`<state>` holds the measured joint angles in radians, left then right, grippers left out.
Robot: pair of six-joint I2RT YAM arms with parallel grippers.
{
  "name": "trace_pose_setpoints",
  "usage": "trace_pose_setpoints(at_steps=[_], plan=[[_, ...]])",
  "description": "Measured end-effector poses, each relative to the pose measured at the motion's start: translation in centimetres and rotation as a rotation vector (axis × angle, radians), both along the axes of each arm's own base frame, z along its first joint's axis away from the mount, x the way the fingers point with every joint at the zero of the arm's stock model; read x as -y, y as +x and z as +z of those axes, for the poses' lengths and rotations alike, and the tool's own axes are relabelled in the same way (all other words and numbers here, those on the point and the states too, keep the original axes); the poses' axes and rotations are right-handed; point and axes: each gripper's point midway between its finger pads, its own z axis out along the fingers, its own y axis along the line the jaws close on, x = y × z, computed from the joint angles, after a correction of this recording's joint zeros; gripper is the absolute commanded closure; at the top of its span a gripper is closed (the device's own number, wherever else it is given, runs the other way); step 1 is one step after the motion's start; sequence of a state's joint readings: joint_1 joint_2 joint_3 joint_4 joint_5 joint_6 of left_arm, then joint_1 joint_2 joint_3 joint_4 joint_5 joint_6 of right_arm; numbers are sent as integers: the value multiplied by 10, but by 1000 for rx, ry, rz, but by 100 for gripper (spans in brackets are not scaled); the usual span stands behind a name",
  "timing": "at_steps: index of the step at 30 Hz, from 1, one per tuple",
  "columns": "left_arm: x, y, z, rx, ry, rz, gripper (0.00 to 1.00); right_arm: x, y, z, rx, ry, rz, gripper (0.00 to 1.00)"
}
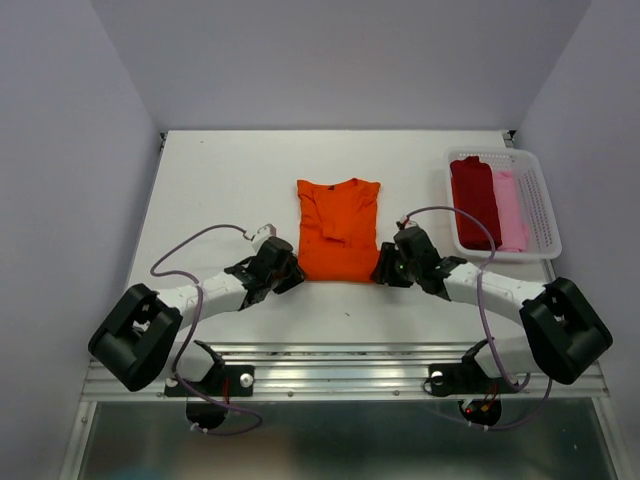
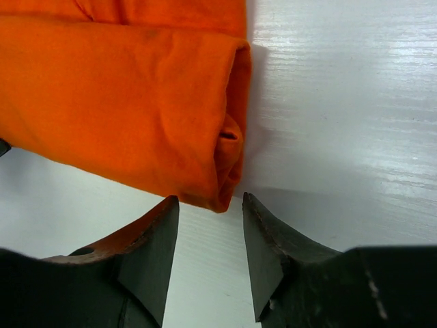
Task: Roll the t-shirts
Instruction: Roll the T-shirt to the center of the board.
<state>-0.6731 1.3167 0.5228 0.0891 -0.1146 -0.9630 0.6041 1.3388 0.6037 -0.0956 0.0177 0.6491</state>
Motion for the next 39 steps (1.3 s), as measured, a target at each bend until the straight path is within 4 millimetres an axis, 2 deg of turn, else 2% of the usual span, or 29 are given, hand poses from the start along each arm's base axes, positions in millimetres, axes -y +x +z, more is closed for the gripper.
trace_pose_setpoints(at_steps=[6,10,12,13,14,15,16,20,25,33,39], plan=[[5,3,-5,-4,-12,-1,61,0,-1,-12,-20,-11,3,62],[6,4,-7,-3,-16,0,67,-1,-1,-18,-31,-14,4,72],[7,6,-8,-2,-19,1,77,-3,1,-18,-27,-8,5,73],[8,6,-10,-2,-18,1,89,-3,1,-18,-26,-7,5,76],[8,7,-11,-4,-19,3,97,-3,1,-18,-25,-6,5,78],[9,7,-13,-8,-20,5,100,-3,1,-18,-24,-6,6,82],[9,7,-14,-9,-19,2,100,-3,2,-18,-22,-4,6,88],[11,9,-14,-6,-27,2,100,-5,1,-18,-21,3,15,99],[9,6,-11,-8,-27,3,100,-6,0,-12,-11,14,24,99],[6,-4,21,26,-88,1,100,-9,-6,18,30,68,46,99],[3,-25,15,-30,-94,-13,100,-10,-21,23,4,78,79,99]])
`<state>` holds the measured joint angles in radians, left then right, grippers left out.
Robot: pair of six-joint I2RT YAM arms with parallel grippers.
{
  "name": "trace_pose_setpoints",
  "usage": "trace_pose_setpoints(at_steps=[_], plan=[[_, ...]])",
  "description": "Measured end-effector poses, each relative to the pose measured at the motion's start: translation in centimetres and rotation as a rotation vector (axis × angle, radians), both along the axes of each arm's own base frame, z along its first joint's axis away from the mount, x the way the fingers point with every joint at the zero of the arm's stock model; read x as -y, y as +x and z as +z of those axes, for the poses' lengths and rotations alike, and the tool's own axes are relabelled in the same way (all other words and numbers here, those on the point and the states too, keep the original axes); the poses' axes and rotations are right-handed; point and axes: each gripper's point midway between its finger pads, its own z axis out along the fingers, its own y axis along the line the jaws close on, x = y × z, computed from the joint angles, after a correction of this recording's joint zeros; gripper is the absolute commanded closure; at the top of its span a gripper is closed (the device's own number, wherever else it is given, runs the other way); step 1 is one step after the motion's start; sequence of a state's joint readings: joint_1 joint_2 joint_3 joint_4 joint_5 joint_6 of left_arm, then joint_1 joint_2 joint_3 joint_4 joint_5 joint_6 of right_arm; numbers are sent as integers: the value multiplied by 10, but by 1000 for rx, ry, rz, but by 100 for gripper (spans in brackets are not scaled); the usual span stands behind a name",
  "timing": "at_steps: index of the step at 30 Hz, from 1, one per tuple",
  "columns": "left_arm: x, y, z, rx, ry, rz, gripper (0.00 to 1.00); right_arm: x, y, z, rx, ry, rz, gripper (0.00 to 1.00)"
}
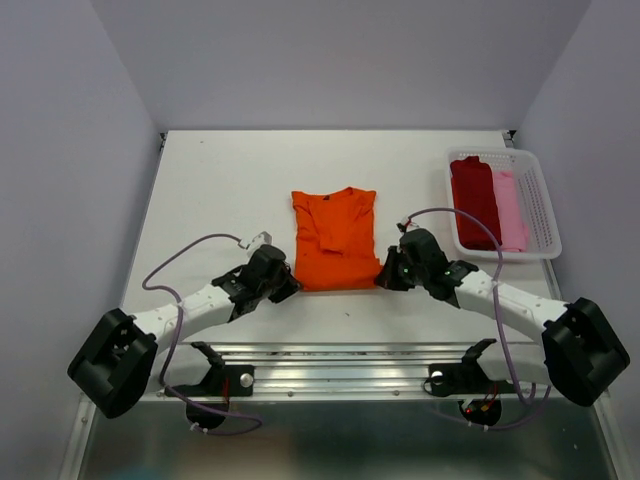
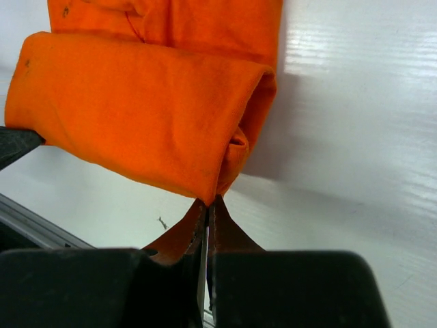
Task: Roll the t-shirts
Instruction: Roll the T-shirt to the center of the board.
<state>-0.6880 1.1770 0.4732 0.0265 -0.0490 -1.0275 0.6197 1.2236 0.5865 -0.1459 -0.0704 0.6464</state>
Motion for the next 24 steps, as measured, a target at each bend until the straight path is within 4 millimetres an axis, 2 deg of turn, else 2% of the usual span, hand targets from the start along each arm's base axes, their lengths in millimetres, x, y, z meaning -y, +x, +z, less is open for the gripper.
trace_pose_setpoints(at_steps=[6,8,12,20,24], plan=[[-2,-25,3,-49,-16,-10,100,-1,-17,6,-25,11,24,99],[-3,-29,9,-49,-32,-5,100,1,-21,11,-25,19,21,95],[-8,-37,15,-79,-34,24,100,3,-25,11,-44,18,17,94],[-5,-25,37,-99,-10,72,100,1,-22,14,-64,-9,18,95],[-4,-23,34,-120,14,76,100,-1,-20,15,-70,-20,21,94]])
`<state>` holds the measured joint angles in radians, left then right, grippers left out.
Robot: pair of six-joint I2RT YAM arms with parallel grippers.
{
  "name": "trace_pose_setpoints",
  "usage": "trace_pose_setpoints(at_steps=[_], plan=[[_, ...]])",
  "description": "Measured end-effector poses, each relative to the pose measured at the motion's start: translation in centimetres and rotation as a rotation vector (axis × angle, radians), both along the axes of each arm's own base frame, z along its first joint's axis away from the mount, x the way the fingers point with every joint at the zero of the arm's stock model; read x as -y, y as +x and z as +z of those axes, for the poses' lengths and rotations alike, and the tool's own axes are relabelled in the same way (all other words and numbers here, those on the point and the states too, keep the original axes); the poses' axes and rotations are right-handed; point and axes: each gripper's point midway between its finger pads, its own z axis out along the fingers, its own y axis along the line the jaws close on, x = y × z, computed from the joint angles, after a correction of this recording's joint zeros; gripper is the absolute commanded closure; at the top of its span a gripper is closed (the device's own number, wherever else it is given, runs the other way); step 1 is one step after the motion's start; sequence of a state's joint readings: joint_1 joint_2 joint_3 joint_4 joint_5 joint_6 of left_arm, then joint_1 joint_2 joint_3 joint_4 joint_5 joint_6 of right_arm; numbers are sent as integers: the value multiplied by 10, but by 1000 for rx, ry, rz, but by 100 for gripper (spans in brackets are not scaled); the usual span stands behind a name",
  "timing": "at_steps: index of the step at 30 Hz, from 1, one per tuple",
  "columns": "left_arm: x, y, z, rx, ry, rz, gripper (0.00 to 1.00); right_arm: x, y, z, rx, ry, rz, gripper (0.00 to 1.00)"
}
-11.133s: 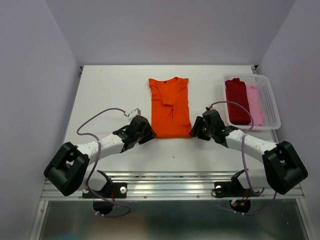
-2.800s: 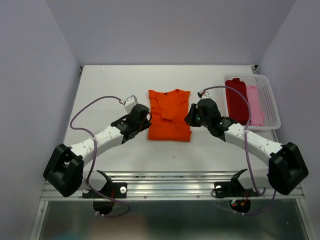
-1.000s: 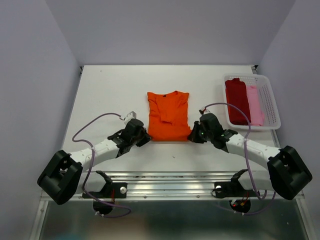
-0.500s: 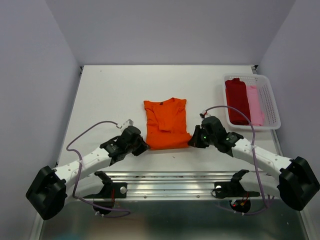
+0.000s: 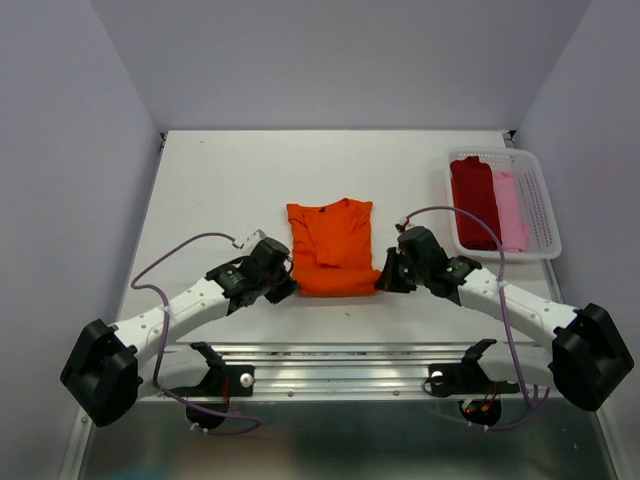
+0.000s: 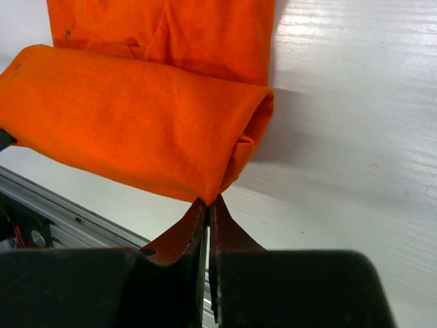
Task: Roll the t-shirts
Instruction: Roll the T-shirt to the center of the board.
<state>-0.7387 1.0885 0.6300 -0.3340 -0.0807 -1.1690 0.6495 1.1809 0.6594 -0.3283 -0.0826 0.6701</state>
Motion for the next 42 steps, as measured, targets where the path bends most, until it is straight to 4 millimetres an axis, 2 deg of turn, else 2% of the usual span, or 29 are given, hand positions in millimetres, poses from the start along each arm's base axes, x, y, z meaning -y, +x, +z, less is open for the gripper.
trace_pose_setpoints(at_steps=[7,9,10,11,12,13,14,15,17,22,24,27,29,31,34,37,38,42], plan=[[-3,-7,-7,-27,8,-4,100,0,-3,0,-8,0,11,91],[-5,-12,-12,-39,5,-9,100,-1,-5,-1,-13,4,23,86],[-6,-15,-15,-46,3,-13,98,-2,-7,-2,-18,6,30,78],[-7,-18,-19,-55,4,-17,92,-3,-9,-2,-21,7,38,68],[-8,-22,-23,-66,3,-23,76,-3,-11,-4,-25,7,45,55],[-9,-24,-26,-75,6,-26,65,-4,-13,-5,-28,6,55,45],[-11,-27,-29,-86,11,-27,52,-4,-17,-8,-37,2,64,30],[-12,-30,-32,-97,16,-32,32,-3,-19,-9,-41,-4,68,29],[-14,-33,-34,-107,23,-42,23,0,-24,-14,-56,-20,78,28],[-20,-37,-24,-88,27,-44,23,17,-27,-18,-47,-116,89,29],[-25,-35,-13,-64,41,-31,25,21,-21,-9,-15,-146,90,32],[-32,-23,13,6,54,6,28,15,-4,14,65,-152,101,34],[-38,-13,30,51,59,36,28,4,2,28,128,-166,121,34],[-48,-2,44,86,68,81,29,-15,2,40,196,-194,175,33],[-75,17,59,128,117,168,28,-52,-11,47,312,-254,315,29],[-107,32,74,157,187,243,29,-77,-25,40,430,-356,447,27],[-116,36,79,168,206,259,29,-86,-35,33,479,-412,525,26],[-147,49,96,193,283,315,29,-103,-49,11,582,-552,696,25]])
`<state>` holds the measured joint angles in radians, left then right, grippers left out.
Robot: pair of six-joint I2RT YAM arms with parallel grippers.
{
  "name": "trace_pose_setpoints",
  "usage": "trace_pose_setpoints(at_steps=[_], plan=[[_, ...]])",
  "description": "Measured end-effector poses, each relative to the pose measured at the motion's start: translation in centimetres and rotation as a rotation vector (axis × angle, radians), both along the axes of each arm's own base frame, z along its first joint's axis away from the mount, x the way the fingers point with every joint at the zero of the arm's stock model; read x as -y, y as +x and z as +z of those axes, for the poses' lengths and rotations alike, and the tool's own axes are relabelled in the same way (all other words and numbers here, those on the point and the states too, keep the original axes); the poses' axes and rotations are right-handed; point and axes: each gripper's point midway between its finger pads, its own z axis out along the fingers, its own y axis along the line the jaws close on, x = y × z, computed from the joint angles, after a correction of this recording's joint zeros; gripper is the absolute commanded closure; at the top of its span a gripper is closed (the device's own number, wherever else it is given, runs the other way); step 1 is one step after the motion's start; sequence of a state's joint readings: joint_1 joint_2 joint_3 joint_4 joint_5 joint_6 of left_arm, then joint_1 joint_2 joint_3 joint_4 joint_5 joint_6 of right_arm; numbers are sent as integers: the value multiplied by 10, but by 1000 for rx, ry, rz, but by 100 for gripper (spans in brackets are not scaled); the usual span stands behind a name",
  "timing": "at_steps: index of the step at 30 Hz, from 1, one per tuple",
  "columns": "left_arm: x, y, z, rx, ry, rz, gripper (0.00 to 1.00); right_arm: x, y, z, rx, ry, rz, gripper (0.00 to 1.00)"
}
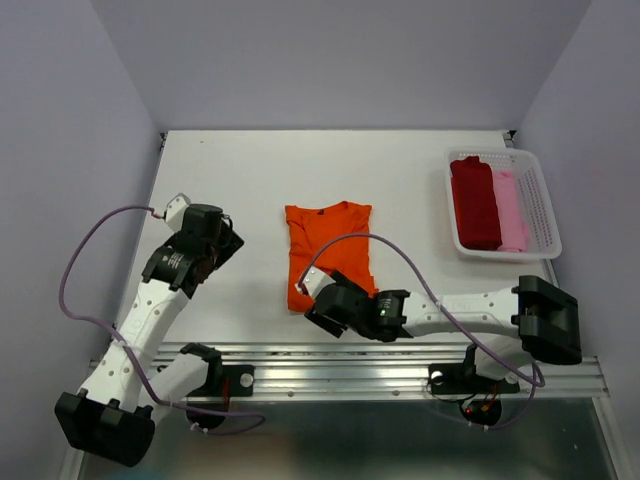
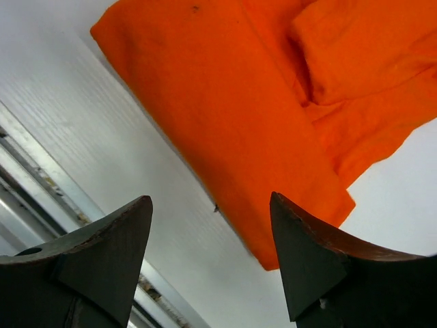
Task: Roll the t-shirts
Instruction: Roll the T-shirt to the center of the board.
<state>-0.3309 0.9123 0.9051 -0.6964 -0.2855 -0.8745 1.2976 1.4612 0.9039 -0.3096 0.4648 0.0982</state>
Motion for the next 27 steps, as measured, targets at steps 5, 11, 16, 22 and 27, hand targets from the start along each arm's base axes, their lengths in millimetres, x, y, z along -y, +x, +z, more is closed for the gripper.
trace_pose_setpoints(at_steps=[5,11,16,22,27], plan=[[-26,3,1,-8,55,41,30,-4,7,-6,100,-69,74,24],[-37,4,-1,-18,67,42,30,-18,14,-16,149,-68,122,26],[-37,4,-7,-28,59,31,30,-21,14,-46,144,-117,144,28],[-36,4,-11,-28,50,22,31,-26,16,-58,133,-94,129,53],[-35,3,-17,-37,44,16,31,-27,21,-64,116,-76,104,86]])
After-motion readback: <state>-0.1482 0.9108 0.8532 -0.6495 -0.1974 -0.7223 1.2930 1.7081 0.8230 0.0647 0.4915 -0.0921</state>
